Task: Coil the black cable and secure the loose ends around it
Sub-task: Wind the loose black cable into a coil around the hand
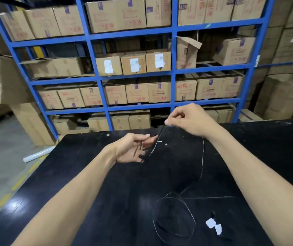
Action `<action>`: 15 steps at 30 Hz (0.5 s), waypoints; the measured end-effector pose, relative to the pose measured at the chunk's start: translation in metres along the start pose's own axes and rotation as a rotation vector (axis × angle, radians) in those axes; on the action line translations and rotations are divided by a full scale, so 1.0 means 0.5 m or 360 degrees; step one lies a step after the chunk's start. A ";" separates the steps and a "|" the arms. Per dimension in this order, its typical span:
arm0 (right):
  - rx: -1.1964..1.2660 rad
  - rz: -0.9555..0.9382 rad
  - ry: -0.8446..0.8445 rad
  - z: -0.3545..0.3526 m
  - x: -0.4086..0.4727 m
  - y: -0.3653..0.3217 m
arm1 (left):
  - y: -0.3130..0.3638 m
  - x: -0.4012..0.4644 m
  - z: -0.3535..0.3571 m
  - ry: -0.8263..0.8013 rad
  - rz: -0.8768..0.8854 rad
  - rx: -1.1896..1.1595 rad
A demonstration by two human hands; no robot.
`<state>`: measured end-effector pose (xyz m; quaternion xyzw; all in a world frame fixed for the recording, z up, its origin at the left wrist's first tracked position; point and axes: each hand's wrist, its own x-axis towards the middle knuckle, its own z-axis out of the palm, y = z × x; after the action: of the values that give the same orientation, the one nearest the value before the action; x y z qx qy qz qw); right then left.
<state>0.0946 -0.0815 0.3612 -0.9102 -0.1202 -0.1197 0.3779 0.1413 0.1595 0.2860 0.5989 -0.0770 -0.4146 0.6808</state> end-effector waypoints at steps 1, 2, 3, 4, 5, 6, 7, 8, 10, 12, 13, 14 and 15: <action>-0.0038 -0.0016 0.0021 -0.004 0.013 0.000 | -0.008 0.003 0.014 -0.0112 -0.0030 -0.0037; -0.0050 -0.0019 0.0028 -0.003 0.024 0.010 | -0.014 0.004 0.025 -0.0249 -0.0041 -0.0099; -0.0014 -0.0006 0.0021 -0.001 0.029 0.020 | -0.016 0.001 0.036 -0.0363 -0.0028 -0.0164; 0.0048 0.0011 0.0009 0.006 0.031 0.037 | -0.014 -0.001 0.043 -0.0469 0.0004 -0.0214; 0.0159 0.0045 -0.0007 0.014 0.027 0.052 | -0.009 -0.006 0.049 -0.0537 0.0063 -0.0254; 0.0272 0.0091 -0.0041 0.028 0.019 0.066 | -0.003 -0.012 0.054 -0.0600 0.0146 -0.0283; 0.0367 0.0136 -0.0077 0.047 0.007 0.077 | 0.006 -0.019 0.058 -0.0666 0.0235 -0.0327; 0.0425 0.0158 -0.0113 0.071 -0.004 0.087 | 0.017 -0.024 0.063 -0.0728 0.0323 -0.0375; 0.0544 0.0219 -0.0201 0.122 -0.031 0.093 | 0.038 -0.028 0.067 -0.0749 0.0498 -0.0482; 0.0695 0.0214 -0.0317 0.168 -0.060 0.092 | 0.064 -0.026 0.056 -0.0620 0.0667 -0.0550; 0.0727 0.0182 -0.0357 0.185 -0.075 0.087 | 0.079 -0.027 0.044 -0.0522 0.0738 -0.0572; 0.0723 0.0158 -0.0387 0.198 -0.090 0.084 | 0.093 -0.030 0.030 -0.0440 0.0814 -0.0604; 0.0731 0.0143 -0.0407 0.205 -0.104 0.080 | 0.107 -0.032 0.011 -0.0373 0.0886 -0.0650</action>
<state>0.0709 -0.0422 0.2486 -0.8127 -0.1504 0.0437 0.5612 0.1530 0.1623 0.3409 0.3553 -0.2301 -0.2861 0.8597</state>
